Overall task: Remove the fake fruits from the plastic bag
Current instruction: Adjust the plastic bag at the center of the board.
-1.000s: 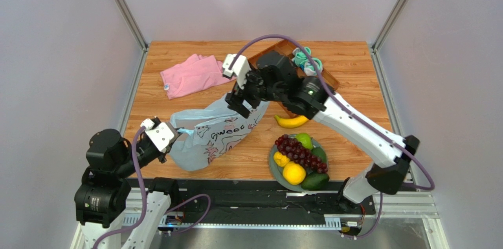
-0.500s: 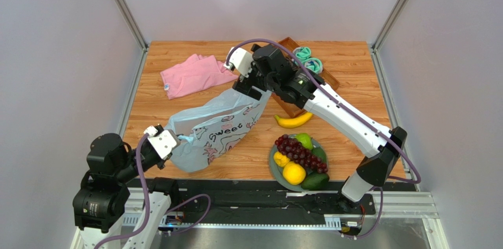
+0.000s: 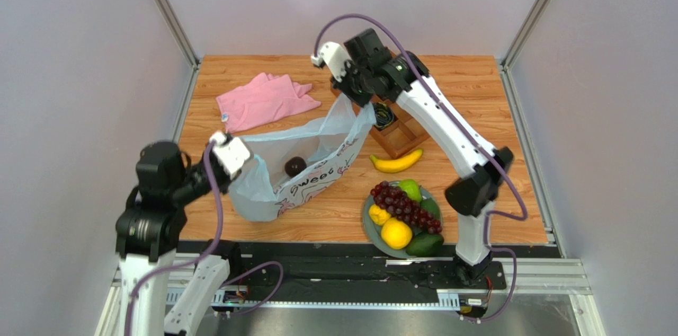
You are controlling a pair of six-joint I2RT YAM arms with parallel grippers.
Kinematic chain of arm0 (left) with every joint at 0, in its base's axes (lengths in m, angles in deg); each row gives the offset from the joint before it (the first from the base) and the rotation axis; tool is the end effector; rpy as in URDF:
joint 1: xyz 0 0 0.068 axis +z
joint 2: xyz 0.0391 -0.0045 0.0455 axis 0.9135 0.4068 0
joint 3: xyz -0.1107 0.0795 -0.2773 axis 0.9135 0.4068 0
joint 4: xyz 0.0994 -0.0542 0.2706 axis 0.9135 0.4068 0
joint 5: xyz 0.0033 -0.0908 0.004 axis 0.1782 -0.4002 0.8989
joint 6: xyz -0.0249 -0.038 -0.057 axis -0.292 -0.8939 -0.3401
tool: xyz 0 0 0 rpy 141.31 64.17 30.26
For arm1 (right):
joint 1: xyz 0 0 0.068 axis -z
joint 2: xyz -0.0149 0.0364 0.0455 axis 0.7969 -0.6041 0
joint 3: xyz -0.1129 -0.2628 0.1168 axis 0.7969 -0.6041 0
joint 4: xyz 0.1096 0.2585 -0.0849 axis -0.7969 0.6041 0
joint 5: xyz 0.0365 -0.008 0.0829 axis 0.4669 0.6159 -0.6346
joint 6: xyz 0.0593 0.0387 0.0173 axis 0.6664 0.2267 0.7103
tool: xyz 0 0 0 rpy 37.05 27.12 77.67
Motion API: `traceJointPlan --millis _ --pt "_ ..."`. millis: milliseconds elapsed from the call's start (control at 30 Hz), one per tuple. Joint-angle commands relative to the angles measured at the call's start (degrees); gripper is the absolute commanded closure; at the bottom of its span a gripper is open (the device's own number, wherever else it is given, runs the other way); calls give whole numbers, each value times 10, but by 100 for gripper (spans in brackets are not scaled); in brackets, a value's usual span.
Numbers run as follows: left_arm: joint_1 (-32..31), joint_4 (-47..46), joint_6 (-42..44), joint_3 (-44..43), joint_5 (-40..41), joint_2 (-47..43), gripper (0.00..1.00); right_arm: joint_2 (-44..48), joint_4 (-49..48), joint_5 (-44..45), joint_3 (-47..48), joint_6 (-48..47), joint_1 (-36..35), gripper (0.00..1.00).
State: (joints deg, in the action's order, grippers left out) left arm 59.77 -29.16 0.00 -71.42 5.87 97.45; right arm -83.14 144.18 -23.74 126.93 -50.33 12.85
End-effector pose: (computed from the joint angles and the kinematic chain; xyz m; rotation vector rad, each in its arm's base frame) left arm 0.0708 -0.0412 0.4214 0.9907 1.6320 -0.2447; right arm 0.3406 0.2863 0.4274 -1.3398 2.0430 0.1177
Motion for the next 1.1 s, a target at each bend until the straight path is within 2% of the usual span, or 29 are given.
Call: traceJointPlan --millis 0,33,67,100,133,167,200,267,333,400,467,500,533,633,667,700,767,800,833,867,933,1067 --pt "3 -173 -13 -111 39 173 100 -147 -56 -19 259 6 3 100" --pt "3 -179 -17 -149 51 243 100 -172 -73 -16 303 5 4 100" --pt "3 -183 -22 -187 56 275 100 -193 -138 -12 345 5 7 100" --pt "3 -183 -31 -266 59 305 100 -188 -183 4 336 6 7 100" --pt "3 -183 -36 -304 61 331 100 -174 -237 30 309 14 7 100" --pt "3 -183 -38 -338 59 371 100 -152 -351 46 276 25 9 100" --pt "3 -183 -40 -398 55 385 100 -105 -401 62 203 31 10 100" --pt "3 -195 -44 -437 36 403 100 -56 -505 68 149 40 12 100" --pt "3 -205 -41 -457 9 385 100 2 -529 70 95 51 12 100" --pt "2 -210 -33 -434 -15 359 100 43 -532 56 46 60 15 100" --pt "2 -199 -31 -392 -51 301 100 119 -522 36 -73 62 16 100" --pt "2 -187 -23 -335 -64 277 100 143 -515 16 -118 64 16 100" --pt "2 -169 -11 -300 -94 228 100 195 -509 13 -221 67 15 100" --pt "2 -78 19 -156 -135 134 100 266 -467 14 -353 111 14 100" --pt "2 -36 28 -94 -148 113 100 275 -443 13 -426 130 12 100" --pt "0 -22 38 -64 -158 97 100 286 -435 -9 -456 139 14 99" --pt "-3 -7 23 4 -172 56 100 308 -426 -17 -519 161 13 76" --pt "-4 -5 16 19 -173 47 100 313 -421 -31 -528 177 13 66" --pt "-5 0 11 30 -183 40 100 318 -417 -39 -529 181 14 49" --pt "-7 9 -4 40 -187 40 100 322 -406 -46 -525 184 14 40" --pt "-9 19 -21 42 -205 45 100 324 -398 -58 -496 191 12 28" --pt "-10 22 -66 36 -216 58 100 319 -384 -101 -419 199 -18 20"
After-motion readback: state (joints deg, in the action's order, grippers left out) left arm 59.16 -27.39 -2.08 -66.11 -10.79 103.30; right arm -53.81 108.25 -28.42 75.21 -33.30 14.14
